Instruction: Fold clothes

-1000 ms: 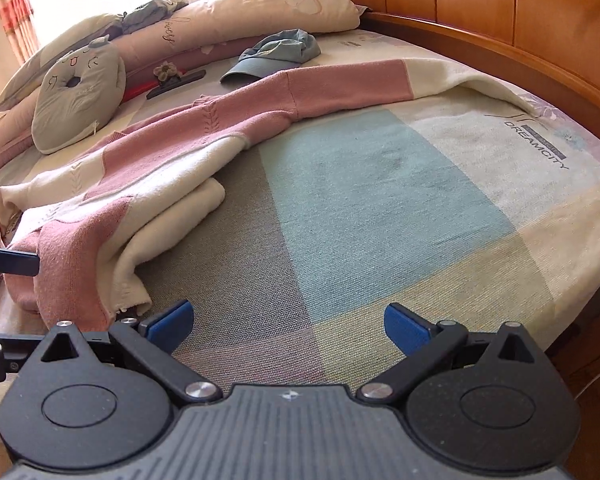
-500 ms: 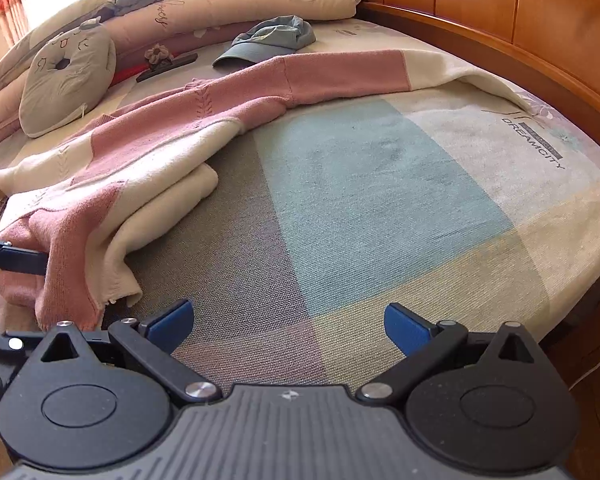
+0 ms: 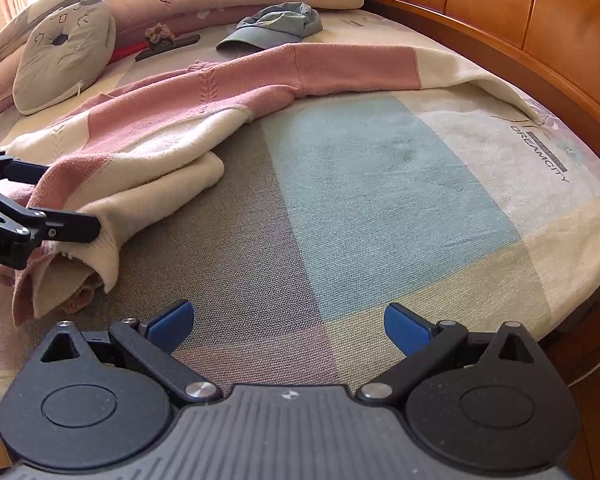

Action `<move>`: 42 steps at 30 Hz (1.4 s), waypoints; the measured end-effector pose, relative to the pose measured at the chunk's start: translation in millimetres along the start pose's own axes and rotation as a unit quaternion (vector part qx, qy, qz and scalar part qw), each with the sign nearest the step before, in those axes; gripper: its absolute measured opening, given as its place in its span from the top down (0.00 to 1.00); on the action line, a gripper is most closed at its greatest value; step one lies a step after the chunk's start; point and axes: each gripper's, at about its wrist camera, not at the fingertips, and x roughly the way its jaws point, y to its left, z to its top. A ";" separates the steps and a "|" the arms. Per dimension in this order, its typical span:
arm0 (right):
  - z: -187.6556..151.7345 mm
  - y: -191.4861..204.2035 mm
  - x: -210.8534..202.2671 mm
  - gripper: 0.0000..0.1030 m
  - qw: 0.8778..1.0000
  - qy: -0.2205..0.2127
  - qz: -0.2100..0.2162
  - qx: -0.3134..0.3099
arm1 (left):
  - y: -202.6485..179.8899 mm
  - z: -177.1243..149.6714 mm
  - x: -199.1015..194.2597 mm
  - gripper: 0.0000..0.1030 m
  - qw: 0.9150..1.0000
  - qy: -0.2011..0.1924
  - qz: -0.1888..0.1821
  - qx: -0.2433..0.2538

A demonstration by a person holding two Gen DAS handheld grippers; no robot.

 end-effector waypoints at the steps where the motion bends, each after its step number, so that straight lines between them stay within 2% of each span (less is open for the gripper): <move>1: 0.8 0.9 0.7 0.00 1.000 0.001 0.000 0.000 | 5.4 1.9 -0.8 0.01 1.000 -0.004 0.011 0.006; 9: 5.6 14.6 6.5 0.00 1.000 0.013 0.001 -0.020 | 52.7 13.8 7.2 0.01 0.999 -0.010 0.047 0.000; 13: 9.5 19.6 8.1 0.00 1.000 0.016 0.003 -0.025 | 76.5 16.5 12.9 0.01 0.999 -0.006 0.039 -0.019; 16: 13.2 21.6 9.5 0.00 0.999 0.017 0.007 -0.027 | 85.2 14.9 16.0 0.01 0.999 -0.004 0.039 -0.025; 19: 15.8 24.0 10.9 0.00 0.999 0.016 0.013 -0.029 | 90.6 11.2 20.0 0.01 0.998 0.002 0.060 -0.022; 22: 18.5 26.3 12.3 0.00 0.999 0.016 0.019 -0.031 | 96.7 7.3 18.3 0.01 0.997 0.005 0.063 -0.032; 25: 20.7 28.6 13.9 0.00 0.999 0.017 0.024 -0.034 | 91.2 9.4 -0.8 0.01 0.998 -0.017 0.046 -0.036; 28: 22.5 30.7 17.4 0.00 0.999 0.019 0.024 -0.033 | 74.0 14.7 -18.8 0.01 0.999 -0.043 0.004 -0.014; 30: 23.2 32.2 19.6 0.00 0.999 0.021 0.028 -0.029 | 58.7 17.1 -17.6 0.01 0.999 -0.041 -0.025 0.012; 32: 23.4 33.7 20.7 0.00 0.999 0.022 0.038 -0.025 | 43.9 17.2 -4.2 0.01 0.998 -0.025 -0.034 0.041; 34: 22.7 35.2 19.4 0.00 0.998 0.022 0.047 -0.027 | 32.1 15.2 14.7 0.01 0.998 -0.005 -0.018 0.065; 36: 22.0 36.1 16.6 0.00 0.998 0.017 0.052 -0.033 | 33.7 13.0 28.1 0.01 0.998 0.006 0.011 0.068; 38: 22.3 35.5 13.8 0.00 0.997 0.011 0.057 -0.041 | 46.9 12.2 34.4 0.01 0.998 0.013 0.026 0.048; 42: 27.8 28.1 14.1 0.00 0.995 0.004 0.090 -0.045 | 84.0 6.8 35.5 0.00 0.999 0.016 0.033 -0.006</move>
